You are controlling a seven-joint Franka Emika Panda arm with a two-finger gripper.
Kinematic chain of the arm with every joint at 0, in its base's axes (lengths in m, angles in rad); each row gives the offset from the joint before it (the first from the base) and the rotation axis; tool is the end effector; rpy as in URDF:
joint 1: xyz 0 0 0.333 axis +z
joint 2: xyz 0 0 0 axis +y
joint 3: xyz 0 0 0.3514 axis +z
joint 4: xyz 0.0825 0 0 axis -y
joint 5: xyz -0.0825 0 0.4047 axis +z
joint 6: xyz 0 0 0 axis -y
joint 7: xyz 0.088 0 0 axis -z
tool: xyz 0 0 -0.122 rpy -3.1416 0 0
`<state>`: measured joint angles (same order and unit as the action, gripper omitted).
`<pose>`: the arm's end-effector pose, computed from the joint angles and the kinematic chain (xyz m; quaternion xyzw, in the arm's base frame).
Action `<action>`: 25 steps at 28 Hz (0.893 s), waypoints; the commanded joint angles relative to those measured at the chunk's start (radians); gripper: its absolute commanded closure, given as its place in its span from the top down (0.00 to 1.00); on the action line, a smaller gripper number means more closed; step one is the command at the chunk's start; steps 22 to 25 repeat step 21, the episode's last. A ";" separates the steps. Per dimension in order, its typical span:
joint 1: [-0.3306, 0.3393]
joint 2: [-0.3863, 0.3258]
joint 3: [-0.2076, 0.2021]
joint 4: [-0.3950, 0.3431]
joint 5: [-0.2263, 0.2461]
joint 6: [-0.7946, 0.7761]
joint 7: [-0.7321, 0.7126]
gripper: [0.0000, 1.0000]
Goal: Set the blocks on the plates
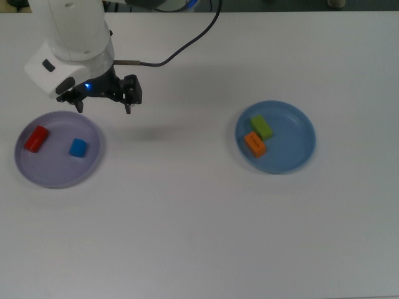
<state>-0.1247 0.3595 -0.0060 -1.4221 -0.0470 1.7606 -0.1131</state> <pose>0.6928 -0.0953 0.5052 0.9996 -0.0039 -0.0133 0.0226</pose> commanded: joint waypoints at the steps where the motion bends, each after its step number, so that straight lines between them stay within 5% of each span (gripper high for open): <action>1: 0.007 -0.025 -0.008 -0.018 0.021 -0.033 -0.007 1.00; 25: 0.003 -0.053 -0.017 -0.018 0.019 -0.052 -0.008 1.00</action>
